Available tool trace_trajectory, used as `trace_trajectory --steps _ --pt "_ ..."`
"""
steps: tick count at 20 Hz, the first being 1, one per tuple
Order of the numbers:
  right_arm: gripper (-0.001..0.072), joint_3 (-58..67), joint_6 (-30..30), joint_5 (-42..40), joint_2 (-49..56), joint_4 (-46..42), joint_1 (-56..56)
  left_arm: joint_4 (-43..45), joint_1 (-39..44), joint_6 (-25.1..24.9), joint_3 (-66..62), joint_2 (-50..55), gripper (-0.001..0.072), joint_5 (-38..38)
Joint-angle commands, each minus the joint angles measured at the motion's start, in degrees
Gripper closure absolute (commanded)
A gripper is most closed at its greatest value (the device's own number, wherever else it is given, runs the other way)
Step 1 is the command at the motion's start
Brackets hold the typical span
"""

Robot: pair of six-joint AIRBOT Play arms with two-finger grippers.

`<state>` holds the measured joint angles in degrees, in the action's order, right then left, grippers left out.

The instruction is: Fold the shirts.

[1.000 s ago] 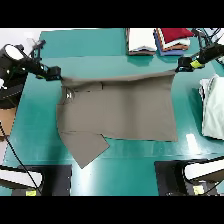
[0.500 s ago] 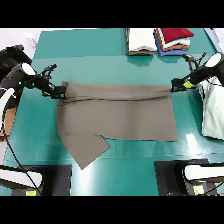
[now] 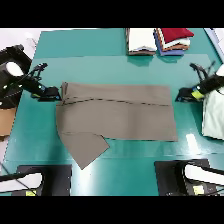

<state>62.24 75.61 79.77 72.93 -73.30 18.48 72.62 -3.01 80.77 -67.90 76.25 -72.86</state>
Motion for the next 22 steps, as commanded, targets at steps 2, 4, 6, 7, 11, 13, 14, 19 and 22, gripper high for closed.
trace_trajectory --steps 2,4,6,7,11,13,14,19,22 --pt "0.0183 -17.5 -1.8 4.2 -10.1 0.2 11.5 -0.2 -0.4 1.8 15.1 -14.5 0.0227 -1.1" --pt "0.0185 -24.6 -2.9 4.0 -12.0 0.3 15.4 -0.8 -0.4 1.9 21.3 -18.5 0.0227 -1.0" --pt "0.0187 -29.0 -3.3 2.0 -13.1 0.6 16.1 -0.8 -0.4 2.9 25.1 -20.4 0.0227 -0.5" --pt "0.0212 -30.7 -3.4 1.1 -13.4 2.0 15.5 -0.8 -0.4 3.0 26.2 -20.5 0.0228 -0.3" --pt "0.0246 -34.0 -3.9 -1.3 -10.2 6.7 9.4 -0.9 -0.4 3.2 27.1 -20.6 0.0227 1.1" --pt "0.0412 -33.9 -4.0 -3.7 -8.5 7.4 5.2 -0.8 -0.4 3.2 27.1 -20.6 0.0227 1.0" --pt "0.0560 -33.9 -4.1 -4.9 -8.6 7.4 3.3 -0.6 -0.4 3.2 27.1 -20.8 0.0227 0.3" --pt "0.0694 -33.9 -4.1 -6.2 -16.8 7.2 -0.5 -0.8 -0.4 5.7 32.7 -25.6 0.0227 -0.2" --pt "0.0694 -33.9 -4.1 -6.3 -21.6 7.2 -0.5 -4.1 -0.4 6.4 38.2 -26.8 0.0228 0.0"
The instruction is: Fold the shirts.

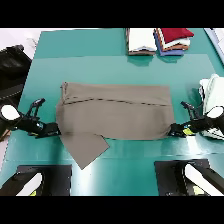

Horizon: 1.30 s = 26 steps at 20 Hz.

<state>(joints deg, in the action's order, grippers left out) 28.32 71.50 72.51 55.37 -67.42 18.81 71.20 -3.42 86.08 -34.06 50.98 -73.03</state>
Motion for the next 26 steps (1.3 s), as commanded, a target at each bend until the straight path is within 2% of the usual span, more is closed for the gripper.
trace_trajectory --steps 1,5,10,11,12,13,17,20,22,24,26 --pt "0.0694 0.0 0.1 1.0 -4.8 1.3 -0.9 -4.6 0.0 1.1 6.0 -1.6 0.0227 1.0" --pt "0.0694 0.0 0.1 1.2 -4.6 1.5 -0.9 -13.0 0.6 0.4 11.5 -1.5 0.0228 7.7" --pt "0.0694 0.5 0.1 2.5 -1.7 1.5 -0.9 -13.4 8.2 0.9 14.0 -1.5 0.0230 8.7" --pt "0.0694 1.3 0.1 3.2 -1.2 1.4 -0.9 -13.3 8.2 0.9 13.9 -1.5 0.0304 7.8" --pt "0.0695 2.6 0.0 4.2 -0.8 1.3 -0.9 -12.6 8.2 0.7 13.4 -1.5 0.0550 6.6" --pt "0.0695 4.4 0.0 5.0 -0.9 1.3 -0.9 -11.6 8.2 0.4 12.4 -1.5 0.0684 5.1" --pt "0.0695 11.1 0.1 9.0 -4.1 -1.7 -0.9 -7.9 8.2 1.2 6.4 -4.5 0.0688 0.3" --pt "0.0695 12.1 0.1 13.4 -8.6 -6.7 -0.9 -7.3 8.2 4.9 5.7 -14.8 0.0688 -4.7" --pt "0.0695 11.4 0.2 16.4 -12.1 -7.9 -0.9 -7.6 8.2 6.2 5.5 -20.6 0.0688 -11.2" --pt "0.0695 10.8 0.5 17.0 -15.5 -7.8 -0.9 -7.8 8.2 7.1 4.4 -24.0 0.0688 -16.8" --pt "0.0696 12.3 0.5 15.6 -16.5 -7.8 -0.9 -7.7 8.2 7.0 1.7 -23.7 0.0688 -16.9"
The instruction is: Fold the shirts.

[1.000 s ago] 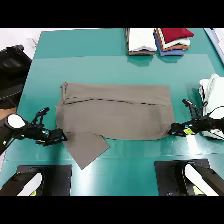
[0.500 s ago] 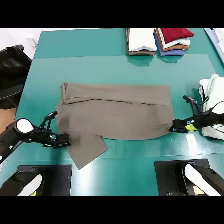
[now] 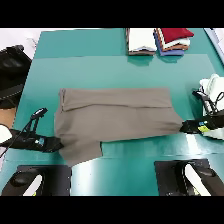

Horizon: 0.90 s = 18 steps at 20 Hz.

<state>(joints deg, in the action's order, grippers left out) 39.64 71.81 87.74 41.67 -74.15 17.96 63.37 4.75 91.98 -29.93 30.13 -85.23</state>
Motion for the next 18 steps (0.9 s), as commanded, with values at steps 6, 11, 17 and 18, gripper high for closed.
trace_trajectory --steps 6,11,17,18 --pt "0.0696 12.7 0.9 -5.4 11.6 -0.4 -2.0 1.4 0.0 -4.2 -12.1 9.9 0.0688 13.9" --pt "0.0696 25.3 2.9 -8.7 30.2 -0.5 -8.0 7.4 0.0 -5.6 -23.1 30.9 0.0686 25.9" --pt "0.0694 37.0 5.2 -9.1 44.9 1.8 -9.6 7.0 0.0 -7.6 -32.0 47.0 0.0685 32.4" --pt "0.0693 38.4 5.2 -9.2 46.2 3.1 -9.1 6.9 0.0 -7.6 -32.3 47.6 0.0685 32.8"
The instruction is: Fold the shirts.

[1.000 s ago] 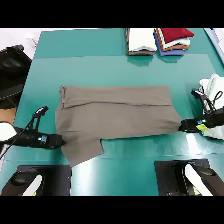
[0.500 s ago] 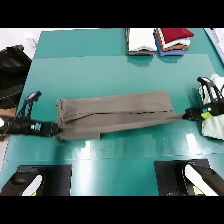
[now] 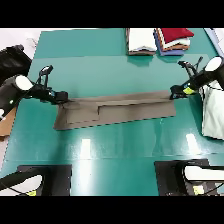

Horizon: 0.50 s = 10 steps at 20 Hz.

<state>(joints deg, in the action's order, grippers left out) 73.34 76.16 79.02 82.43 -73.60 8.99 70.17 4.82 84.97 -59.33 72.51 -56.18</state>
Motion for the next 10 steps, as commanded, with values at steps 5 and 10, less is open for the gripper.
trace_trajectory --steps 5,10 --pt "0.0367 9.9 -1.9 -2.6 7.9 12.3 4.2 0.0 0.0 1.0 -6.2 5.1 0.0208 1.3" --pt "0.0154 4.6 -5.7 3.8 7.9 15.6 13.8 -4.4 0.0 1.0 -9.3 5.1 0.0211 -4.9"
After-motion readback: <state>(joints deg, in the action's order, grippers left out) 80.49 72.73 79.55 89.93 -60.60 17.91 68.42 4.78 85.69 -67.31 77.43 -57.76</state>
